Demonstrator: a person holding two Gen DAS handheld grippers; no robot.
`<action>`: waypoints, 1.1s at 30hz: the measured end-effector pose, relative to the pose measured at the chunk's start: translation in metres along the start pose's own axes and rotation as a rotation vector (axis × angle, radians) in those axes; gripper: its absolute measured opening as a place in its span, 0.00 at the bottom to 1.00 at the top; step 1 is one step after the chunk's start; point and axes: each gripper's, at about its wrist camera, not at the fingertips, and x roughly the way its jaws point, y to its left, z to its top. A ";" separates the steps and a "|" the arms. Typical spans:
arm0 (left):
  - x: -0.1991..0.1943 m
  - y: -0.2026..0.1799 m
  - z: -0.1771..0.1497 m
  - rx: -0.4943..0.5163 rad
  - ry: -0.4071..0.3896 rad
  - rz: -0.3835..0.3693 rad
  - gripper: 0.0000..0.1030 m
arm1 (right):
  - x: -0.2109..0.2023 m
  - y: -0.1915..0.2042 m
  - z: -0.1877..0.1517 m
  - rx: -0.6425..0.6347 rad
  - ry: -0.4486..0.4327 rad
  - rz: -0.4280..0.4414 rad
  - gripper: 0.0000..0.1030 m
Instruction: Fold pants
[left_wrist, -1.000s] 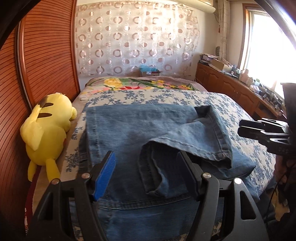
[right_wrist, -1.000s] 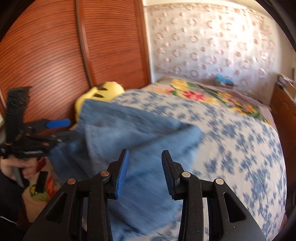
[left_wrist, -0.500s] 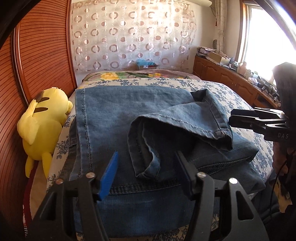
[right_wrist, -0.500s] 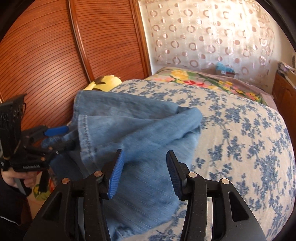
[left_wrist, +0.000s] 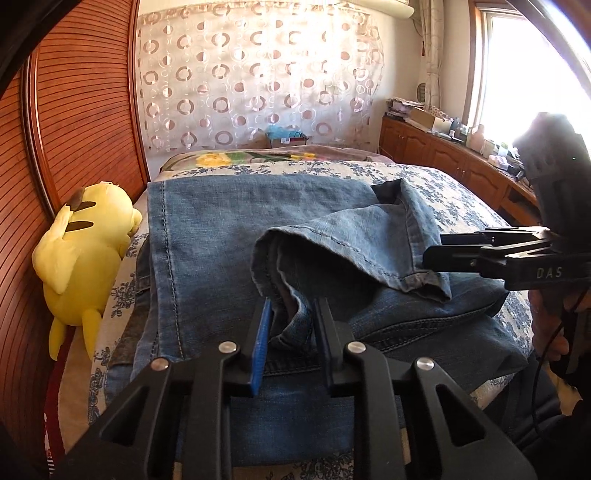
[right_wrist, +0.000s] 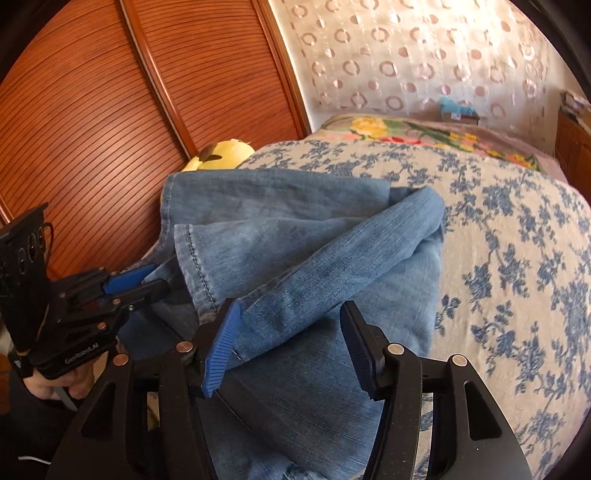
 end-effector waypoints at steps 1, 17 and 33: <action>0.000 0.000 0.000 0.002 0.000 0.001 0.19 | 0.001 0.001 0.000 0.003 0.001 0.003 0.56; -0.051 -0.001 0.001 -0.016 -0.123 -0.079 0.03 | -0.025 0.017 0.074 -0.154 -0.099 -0.018 0.03; -0.102 0.047 -0.014 -0.119 -0.171 -0.029 0.02 | 0.034 0.092 0.156 -0.300 -0.065 0.046 0.02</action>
